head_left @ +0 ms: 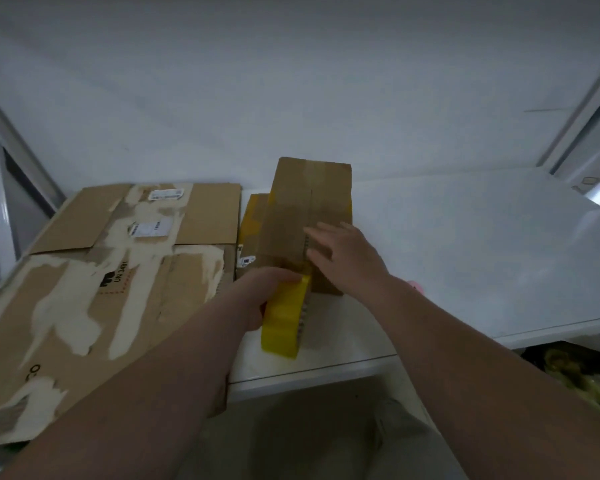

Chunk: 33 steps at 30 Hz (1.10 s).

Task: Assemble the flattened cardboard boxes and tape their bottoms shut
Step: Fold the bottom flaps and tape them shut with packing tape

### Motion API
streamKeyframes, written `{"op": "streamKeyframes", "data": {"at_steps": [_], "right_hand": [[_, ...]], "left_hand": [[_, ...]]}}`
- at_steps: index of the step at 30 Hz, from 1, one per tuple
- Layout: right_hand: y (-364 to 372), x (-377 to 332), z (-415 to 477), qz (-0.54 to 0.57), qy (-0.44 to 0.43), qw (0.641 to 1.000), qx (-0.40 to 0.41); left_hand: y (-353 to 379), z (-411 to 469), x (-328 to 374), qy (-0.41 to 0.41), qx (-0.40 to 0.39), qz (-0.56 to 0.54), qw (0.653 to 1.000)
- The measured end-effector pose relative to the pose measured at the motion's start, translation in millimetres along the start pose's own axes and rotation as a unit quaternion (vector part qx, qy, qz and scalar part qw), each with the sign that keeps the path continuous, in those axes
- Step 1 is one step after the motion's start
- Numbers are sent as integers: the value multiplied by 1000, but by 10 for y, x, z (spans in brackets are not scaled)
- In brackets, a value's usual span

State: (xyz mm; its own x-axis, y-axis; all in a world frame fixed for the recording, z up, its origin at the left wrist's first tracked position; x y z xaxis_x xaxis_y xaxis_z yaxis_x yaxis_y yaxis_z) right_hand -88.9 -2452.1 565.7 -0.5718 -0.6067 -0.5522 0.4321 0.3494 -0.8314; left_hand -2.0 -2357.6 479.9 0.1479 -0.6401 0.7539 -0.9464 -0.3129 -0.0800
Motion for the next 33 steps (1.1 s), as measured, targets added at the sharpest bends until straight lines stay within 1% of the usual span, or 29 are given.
{"op": "streamKeyframes", "data": {"at_steps": [3, 5, 13, 15, 17, 20, 23, 28, 30, 33], "right_hand": [[248, -14, 188, -68, -22, 995, -64], [365, 56, 280, -92, -14, 992, -90], [384, 139, 444, -171, -14, 982, -74], [379, 125, 444, -184, -17, 980, -71], [379, 109, 450, -198, -23, 977, -70], [353, 83, 462, -213, -30, 975, -58], [353, 18, 440, -228, -41, 971, -52], [312, -43, 415, -236, -46, 970, -34], [319, -48, 411, -233, -46, 971, -32], [307, -22, 402, -219, -36, 975, -27]], "left_hand": [[-24, 41, 6, 4, -15, -1, 1000], [-23, 69, 17, 8, -28, -15, 999], [145, 73, -1, 39, -92, -64, 993], [169, 73, -14, 32, -100, -74, 992], [195, 85, -27, 8, -101, -80, 992], [192, 137, -22, -18, -84, -67, 994], [182, 151, 25, -25, -71, -75, 994], [180, 154, 132, 5, -43, -103, 994], [152, 161, 128, 22, -20, -118, 993], [93, 132, 111, 51, 18, -111, 992]]}}
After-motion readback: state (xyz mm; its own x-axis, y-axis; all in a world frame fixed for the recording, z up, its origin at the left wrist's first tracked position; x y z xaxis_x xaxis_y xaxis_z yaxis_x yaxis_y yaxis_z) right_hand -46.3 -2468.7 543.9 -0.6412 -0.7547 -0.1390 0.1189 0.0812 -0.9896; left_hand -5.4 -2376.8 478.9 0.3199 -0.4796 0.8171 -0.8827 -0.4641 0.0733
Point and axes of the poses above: each hand's wrist, its own z-axis towards the middle knuckle, its own y-axis out of the palm, x = y × z, the point moved 10 cm from there along z, towards the middle knuckle, and after that the axes turned 9 degrees about z, right-handed, at the moved point
